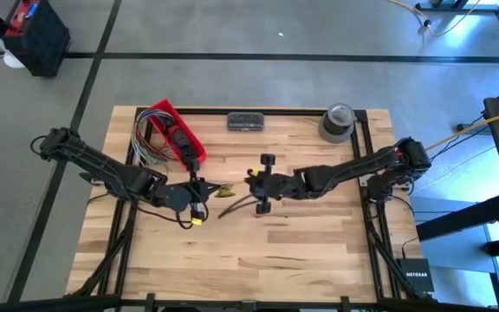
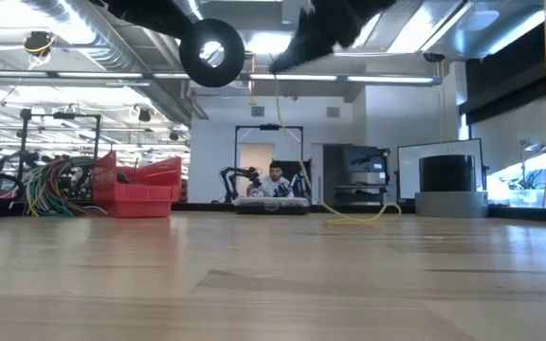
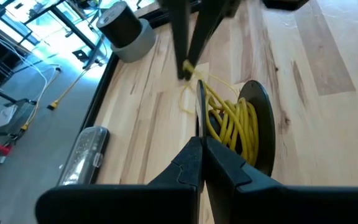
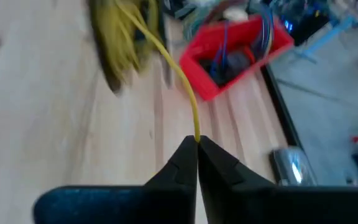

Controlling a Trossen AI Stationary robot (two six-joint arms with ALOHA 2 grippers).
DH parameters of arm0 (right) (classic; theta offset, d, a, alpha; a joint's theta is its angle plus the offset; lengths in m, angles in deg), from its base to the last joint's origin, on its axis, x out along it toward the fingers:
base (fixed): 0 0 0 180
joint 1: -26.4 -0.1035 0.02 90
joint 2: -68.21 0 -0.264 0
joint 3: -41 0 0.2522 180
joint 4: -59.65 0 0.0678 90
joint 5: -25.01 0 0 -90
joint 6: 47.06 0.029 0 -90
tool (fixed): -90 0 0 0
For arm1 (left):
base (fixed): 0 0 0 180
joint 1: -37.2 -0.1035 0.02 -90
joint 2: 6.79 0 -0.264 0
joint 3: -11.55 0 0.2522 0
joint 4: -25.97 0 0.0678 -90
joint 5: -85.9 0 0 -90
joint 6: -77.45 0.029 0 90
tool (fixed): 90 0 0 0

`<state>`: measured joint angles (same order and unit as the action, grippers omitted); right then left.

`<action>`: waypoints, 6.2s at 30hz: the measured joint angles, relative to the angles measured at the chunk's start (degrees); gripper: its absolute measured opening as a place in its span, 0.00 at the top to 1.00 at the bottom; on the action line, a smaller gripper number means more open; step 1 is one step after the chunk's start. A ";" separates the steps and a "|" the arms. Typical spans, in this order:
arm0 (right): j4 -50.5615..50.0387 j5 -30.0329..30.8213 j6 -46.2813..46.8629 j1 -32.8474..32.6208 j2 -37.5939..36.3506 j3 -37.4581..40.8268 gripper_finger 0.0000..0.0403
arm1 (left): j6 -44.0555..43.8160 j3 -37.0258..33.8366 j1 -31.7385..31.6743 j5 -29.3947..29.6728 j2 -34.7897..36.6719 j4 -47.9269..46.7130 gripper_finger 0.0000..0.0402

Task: Coil cords
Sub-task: Uncoil the yellow wire from the spool

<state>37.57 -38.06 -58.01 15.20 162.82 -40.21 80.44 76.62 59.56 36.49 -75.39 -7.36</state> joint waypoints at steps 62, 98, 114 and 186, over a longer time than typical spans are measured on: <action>-10.10 4.08 1.42 -12.19 -9.09 -2.05 0.99 | -29.40 0.00 -10.07 16.87 3.34 -20.02 0.99; -36.80 8.46 19.42 -12.08 -3.39 -8.02 0.65 | -16.28 -0.02 -4.95 20.12 3.30 -10.84 0.99; 5.59 16.35 6.72 -5.77 -3.39 2.84 0.65 | -13.21 -0.02 -4.20 19.53 3.30 -4.74 0.99; 4.47 12.18 -10.06 -3.02 3.43 3.39 0.99 | 0.92 -0.31 0.84 11.60 1.62 13.99 0.99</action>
<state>42.04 -25.89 -68.06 12.18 166.25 -36.82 81.36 76.31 60.39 48.08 -73.78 6.62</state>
